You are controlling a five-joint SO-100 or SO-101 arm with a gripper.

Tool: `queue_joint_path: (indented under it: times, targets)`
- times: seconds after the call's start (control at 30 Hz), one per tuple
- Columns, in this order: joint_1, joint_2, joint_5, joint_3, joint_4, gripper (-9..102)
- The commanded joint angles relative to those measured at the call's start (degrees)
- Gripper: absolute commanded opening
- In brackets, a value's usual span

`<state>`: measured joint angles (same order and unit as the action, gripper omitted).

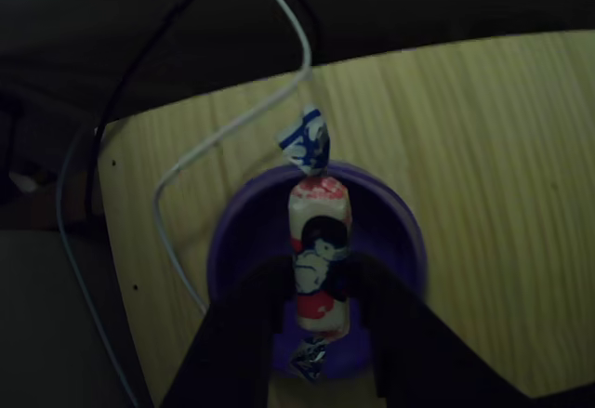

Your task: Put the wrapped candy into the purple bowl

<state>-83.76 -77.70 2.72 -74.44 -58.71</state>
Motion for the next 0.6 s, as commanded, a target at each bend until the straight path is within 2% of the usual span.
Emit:
queue_joint_path:
  times: [0.0, 0.57]
  targets:
    - [-0.6, 0.9, 0.0, 8.9, 1.1, 2]
    - [0.7, 2.3, 1.3, 10.3, -3.1, 5]
